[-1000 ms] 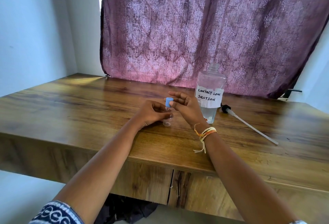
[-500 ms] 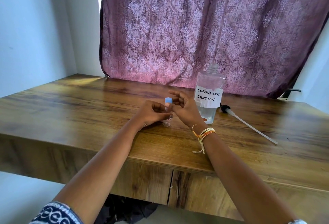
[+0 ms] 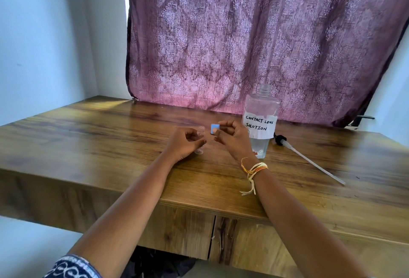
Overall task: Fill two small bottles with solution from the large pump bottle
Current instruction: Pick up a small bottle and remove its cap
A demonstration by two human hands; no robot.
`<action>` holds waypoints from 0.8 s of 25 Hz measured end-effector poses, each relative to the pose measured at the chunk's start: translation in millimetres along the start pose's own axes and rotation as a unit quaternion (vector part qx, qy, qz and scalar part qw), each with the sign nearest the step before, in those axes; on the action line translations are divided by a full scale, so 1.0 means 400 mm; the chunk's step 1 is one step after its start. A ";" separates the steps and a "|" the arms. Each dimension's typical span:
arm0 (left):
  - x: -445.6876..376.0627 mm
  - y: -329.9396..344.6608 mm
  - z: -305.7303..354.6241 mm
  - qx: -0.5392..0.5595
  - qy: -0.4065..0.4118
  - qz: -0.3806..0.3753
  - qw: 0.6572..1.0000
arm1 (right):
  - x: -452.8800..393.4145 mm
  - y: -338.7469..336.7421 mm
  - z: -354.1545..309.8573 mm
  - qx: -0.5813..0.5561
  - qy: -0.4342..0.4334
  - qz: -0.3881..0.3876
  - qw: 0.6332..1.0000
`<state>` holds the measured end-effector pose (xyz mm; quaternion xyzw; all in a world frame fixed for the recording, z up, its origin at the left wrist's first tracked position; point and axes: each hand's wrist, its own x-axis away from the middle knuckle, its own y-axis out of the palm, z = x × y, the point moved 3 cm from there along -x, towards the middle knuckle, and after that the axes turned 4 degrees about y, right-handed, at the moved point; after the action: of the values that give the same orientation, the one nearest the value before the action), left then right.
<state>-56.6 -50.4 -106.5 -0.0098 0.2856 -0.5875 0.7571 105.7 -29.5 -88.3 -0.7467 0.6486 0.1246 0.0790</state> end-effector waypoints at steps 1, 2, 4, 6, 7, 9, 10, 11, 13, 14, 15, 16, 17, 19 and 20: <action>-0.001 -0.001 -0.001 -0.008 0.000 0.006 1.000 | 0.002 -0.003 0.004 0.048 -0.009 0.012 0.999; -0.002 -0.001 -0.001 -0.019 0.003 0.008 1.000 | 0.004 -0.006 0.008 0.112 -0.027 0.019 0.993; -0.003 -0.003 0.001 -0.039 0.015 0.011 0.999 | 0.009 0.000 0.014 0.250 -0.080 -0.001 0.965; -0.005 -0.004 0.000 -0.044 0.016 0.012 0.999 | 0.013 0.017 0.021 0.336 -0.118 -0.037 0.934; -0.007 -0.004 -0.002 -0.040 0.012 0.011 0.999 | 0.011 0.024 0.027 0.361 -0.121 -0.052 0.923; -0.009 0.000 -0.005 -0.024 -0.004 0.004 1.000 | -0.002 0.029 0.041 0.393 -0.104 -0.059 0.912; -0.011 0.002 -0.008 -0.018 -0.010 0.002 1.000 | -0.011 0.030 0.051 0.404 -0.086 -0.055 0.909; -0.012 0.002 -0.012 -0.012 -0.017 0.002 1.000 | -0.019 0.030 0.061 0.413 -0.065 -0.051 0.907; -0.010 0.002 -0.015 0.001 -0.034 -0.003 0.999 | -0.028 0.030 0.074 0.419 -0.038 -0.047 0.906; -0.010 0.001 -0.016 0.002 -0.037 -0.007 0.999 | -0.030 0.030 0.078 0.414 -0.033 -0.042 0.908; -0.009 0.002 -0.014 0.003 -0.036 -0.009 0.999 | -0.031 0.029 0.081 0.410 -0.031 -0.035 0.911; -0.007 0.002 -0.011 0.004 -0.033 -0.012 0.999 | -0.030 0.027 0.081 0.409 -0.026 -0.029 0.912; -0.003 0.002 -0.007 0.006 -0.030 -0.013 0.999 | -0.029 0.026 0.084 0.410 -0.020 -0.026 0.912; 0.010 -0.001 0.002 0.018 -0.029 -0.010 0.999 | -0.024 0.023 0.082 0.408 -0.002 -0.022 0.913; 0.017 -0.004 0.006 0.024 -0.030 -0.009 0.999 | -0.020 0.022 0.079 0.402 0.011 -0.022 0.915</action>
<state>-55.8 -57.7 -106.9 -0.0121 0.2482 -0.6001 0.7603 93.4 -14.2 -115.8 -0.6670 0.6282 -0.1566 0.3686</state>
